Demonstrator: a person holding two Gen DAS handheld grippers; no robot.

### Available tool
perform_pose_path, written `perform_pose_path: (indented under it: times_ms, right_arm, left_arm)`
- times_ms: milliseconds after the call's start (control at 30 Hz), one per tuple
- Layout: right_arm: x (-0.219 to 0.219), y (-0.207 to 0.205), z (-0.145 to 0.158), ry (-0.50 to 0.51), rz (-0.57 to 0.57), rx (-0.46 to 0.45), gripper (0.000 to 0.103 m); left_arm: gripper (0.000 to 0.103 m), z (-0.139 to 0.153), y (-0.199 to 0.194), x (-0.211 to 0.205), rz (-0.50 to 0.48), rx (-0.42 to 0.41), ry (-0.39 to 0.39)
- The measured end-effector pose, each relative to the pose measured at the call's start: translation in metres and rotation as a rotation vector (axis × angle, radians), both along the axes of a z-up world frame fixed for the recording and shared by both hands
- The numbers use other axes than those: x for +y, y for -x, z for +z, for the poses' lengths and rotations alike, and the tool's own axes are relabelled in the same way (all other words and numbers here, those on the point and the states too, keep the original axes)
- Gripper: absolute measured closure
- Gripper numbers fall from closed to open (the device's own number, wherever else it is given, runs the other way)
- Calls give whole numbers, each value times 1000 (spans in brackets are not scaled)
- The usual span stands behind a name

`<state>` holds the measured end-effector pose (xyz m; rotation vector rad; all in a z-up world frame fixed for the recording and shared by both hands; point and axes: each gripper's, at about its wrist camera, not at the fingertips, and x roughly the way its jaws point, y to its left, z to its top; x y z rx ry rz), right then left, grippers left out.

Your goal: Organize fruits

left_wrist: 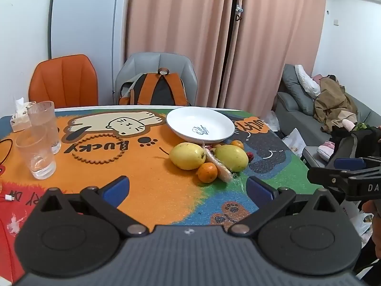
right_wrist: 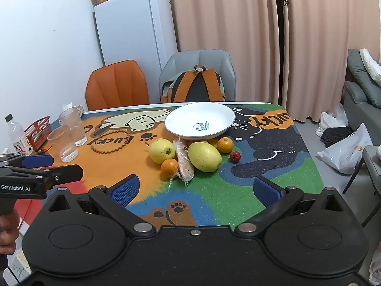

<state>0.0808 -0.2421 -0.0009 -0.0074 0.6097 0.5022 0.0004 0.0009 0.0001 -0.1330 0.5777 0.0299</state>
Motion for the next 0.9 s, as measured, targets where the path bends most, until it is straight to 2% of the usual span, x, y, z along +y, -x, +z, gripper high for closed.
perform_pose_path:
  times_ms: [900]
  right_arm:
    - [-1, 2, 8, 5, 1, -18, 0]
  left_arm:
    - [0, 5, 3, 1, 8, -13, -19]
